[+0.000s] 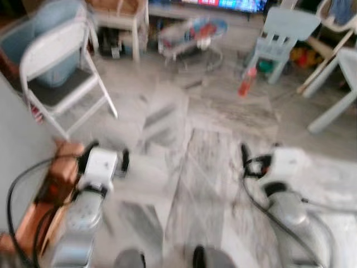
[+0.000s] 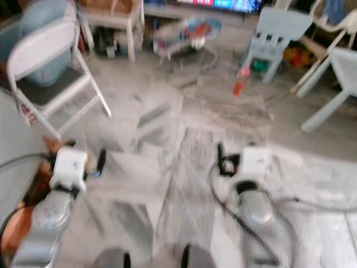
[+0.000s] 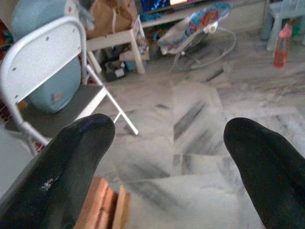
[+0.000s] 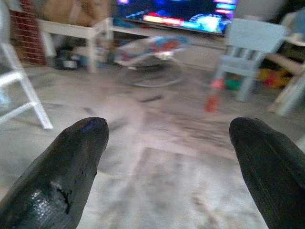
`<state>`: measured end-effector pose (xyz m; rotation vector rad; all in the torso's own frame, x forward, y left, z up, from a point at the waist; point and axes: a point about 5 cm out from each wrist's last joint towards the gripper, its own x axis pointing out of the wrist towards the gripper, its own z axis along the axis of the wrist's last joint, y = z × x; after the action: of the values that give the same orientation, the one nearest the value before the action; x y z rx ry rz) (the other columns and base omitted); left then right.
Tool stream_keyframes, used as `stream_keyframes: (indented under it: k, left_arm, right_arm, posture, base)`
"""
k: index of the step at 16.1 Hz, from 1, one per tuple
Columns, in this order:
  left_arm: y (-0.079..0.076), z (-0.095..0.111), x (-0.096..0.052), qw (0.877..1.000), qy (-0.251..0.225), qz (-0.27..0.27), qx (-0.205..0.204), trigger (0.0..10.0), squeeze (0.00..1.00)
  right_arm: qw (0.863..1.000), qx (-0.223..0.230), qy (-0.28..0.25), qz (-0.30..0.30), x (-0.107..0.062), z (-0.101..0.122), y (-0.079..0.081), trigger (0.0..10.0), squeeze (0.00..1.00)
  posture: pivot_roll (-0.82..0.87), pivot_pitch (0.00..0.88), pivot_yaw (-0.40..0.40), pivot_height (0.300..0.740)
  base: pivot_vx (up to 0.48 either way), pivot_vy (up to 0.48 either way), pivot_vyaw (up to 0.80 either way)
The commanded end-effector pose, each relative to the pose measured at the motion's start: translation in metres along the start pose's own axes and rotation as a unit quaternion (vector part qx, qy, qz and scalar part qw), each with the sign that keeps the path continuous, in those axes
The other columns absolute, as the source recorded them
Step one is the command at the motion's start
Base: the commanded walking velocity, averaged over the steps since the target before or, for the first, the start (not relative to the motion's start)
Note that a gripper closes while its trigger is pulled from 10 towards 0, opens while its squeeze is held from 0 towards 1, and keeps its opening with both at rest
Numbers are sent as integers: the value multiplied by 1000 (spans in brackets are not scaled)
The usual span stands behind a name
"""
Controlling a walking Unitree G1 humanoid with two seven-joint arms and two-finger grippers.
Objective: Restocking fridge
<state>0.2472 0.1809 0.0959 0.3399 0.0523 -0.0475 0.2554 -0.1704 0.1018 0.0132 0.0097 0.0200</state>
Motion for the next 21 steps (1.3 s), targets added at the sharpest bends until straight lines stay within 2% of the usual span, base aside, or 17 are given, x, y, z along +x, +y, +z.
stream_keyframes:
  k: [1,7,11,14,19,21]
  left_arm:
    - [-1,-1,2,1000,3,-9,-3,10000,0]
    - [0,-7,-5,1000,14,4,-9,10000,0]
    - [-7,-9,-9,1000,17,-3,-17,10000,0]
    - [-11,-7,-12,1000,9,-15,-24,10000,0]
    - [-10,-6,-13,1000,9,-13,-25,10000,0]
    - [-8,-4,-14,1000,2,-14,-21,10000,0]
  right_arm:
    - [1000,-1,-6,-2,4,4,-4,10000,0]
    - [1000,-1,10,1,0,-5,-4,10000,0]
    - [1000,-4,14,-5,3,-6,-6,10000,0]
    - [999,-9,26,-17,1,-11,-11,10000,0]
    - [999,-11,32,-5,2,-12,-7,10000,0]
    - [999,-9,44,-4,1,-16,-6,10000,0]
  posture:
    - [144,144,-63,740]
    - [161,158,-73,740]
    - [158,158,-78,740]
    - [156,159,-80,740]
    - [161,162,-81,740]
    - [163,163,-82,740]
  base:
    - [0,461,0]
    - [0,451,0]
    - [0,428,0]
    - [-314,363,0]
    - [-352,331,0]
    - [0,122,0]
